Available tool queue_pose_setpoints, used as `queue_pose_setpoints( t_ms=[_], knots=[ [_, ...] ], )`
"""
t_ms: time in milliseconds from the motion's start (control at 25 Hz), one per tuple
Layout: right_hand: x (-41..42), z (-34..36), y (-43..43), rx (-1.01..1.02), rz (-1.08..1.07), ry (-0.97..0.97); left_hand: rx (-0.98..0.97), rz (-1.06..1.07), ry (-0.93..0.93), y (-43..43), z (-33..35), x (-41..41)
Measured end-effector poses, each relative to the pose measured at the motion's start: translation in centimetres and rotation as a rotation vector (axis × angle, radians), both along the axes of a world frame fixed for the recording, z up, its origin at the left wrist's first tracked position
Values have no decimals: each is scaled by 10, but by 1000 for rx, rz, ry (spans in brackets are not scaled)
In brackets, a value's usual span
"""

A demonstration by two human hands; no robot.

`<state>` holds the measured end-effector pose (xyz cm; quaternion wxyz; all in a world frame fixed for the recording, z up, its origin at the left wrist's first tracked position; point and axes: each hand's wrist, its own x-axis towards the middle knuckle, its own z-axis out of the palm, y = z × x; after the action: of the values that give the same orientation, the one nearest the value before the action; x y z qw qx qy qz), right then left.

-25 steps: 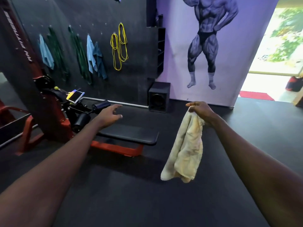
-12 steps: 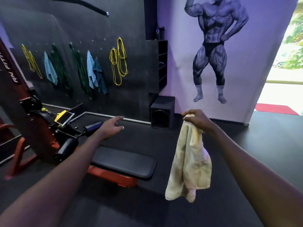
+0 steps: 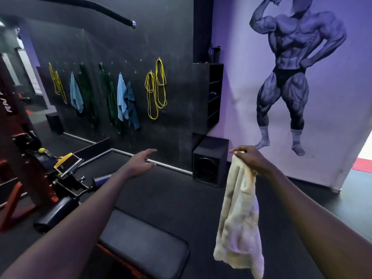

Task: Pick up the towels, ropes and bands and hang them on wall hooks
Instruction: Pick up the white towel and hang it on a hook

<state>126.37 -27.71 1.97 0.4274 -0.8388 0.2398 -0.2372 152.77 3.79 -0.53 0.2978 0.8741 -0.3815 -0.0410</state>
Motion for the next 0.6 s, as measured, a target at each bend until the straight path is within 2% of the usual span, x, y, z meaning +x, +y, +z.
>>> queue_pose_setpoints(
  t_ms=[280, 600],
  knots=[
    [127, 15, -155, 60, 24, -27, 52, 75, 13, -127, 9, 104],
    [298, 36, -302, 82, 206, -88, 3, 212, -12, -262, 23, 210]
  ],
)
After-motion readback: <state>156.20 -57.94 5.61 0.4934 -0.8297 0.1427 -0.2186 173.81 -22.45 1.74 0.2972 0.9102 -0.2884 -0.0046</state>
